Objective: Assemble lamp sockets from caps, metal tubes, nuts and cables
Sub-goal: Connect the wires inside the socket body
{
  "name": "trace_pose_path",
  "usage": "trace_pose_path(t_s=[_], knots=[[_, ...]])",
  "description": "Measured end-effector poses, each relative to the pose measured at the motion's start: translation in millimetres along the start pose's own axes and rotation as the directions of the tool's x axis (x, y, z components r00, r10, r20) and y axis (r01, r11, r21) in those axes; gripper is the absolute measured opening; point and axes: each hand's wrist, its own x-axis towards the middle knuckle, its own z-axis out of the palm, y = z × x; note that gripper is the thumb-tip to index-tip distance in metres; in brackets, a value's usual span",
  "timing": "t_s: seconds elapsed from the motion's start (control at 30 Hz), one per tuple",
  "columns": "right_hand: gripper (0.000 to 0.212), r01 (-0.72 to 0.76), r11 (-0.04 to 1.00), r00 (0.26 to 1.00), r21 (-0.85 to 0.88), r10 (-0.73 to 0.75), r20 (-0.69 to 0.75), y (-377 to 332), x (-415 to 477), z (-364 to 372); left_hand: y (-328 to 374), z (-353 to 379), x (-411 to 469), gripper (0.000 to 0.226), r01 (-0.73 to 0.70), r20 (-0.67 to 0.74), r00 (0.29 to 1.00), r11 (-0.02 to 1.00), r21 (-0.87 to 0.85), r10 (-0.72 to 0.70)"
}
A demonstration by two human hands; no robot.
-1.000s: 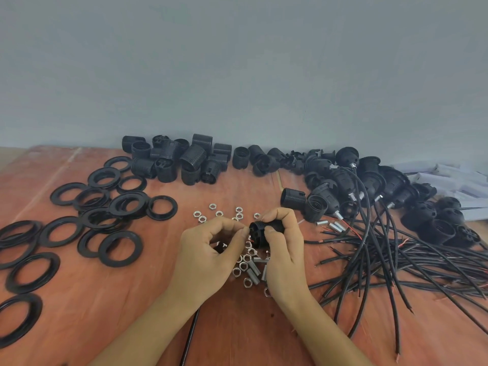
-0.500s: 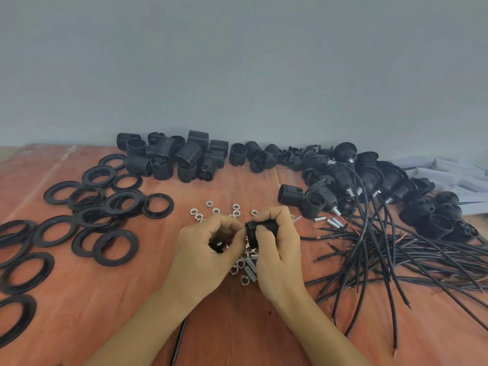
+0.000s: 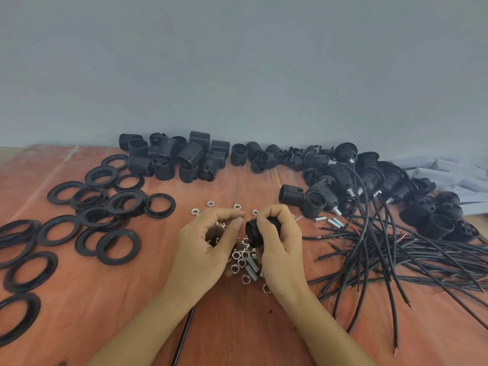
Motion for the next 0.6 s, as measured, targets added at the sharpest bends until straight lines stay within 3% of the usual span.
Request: trace_pose_path(t_s=[0.1,0.27,0.6], knots=[[0.011,-0.024,0.999,0.999,-0.032,0.025,0.033,-0.2,4.5,-2.8,0.9,-0.2,-0.3,0.020,-0.034,0.007,0.999,0.999,0.013,0.034],[0.020,-0.133,0.991,0.979,-0.013,0.134,0.156,-2.5,8.1,-8.2,2.3,-3.1,0.9,0.031,0.055,-0.016,0.998,0.993,-0.107,-0.057],[0.009,-0.080,0.984,0.990,-0.160,0.098,0.105,0.9,7.4,-6.6,2.1,-3.3,2.0,0.043,0.103,-0.025,0.994,0.988,-0.116,-0.106]])
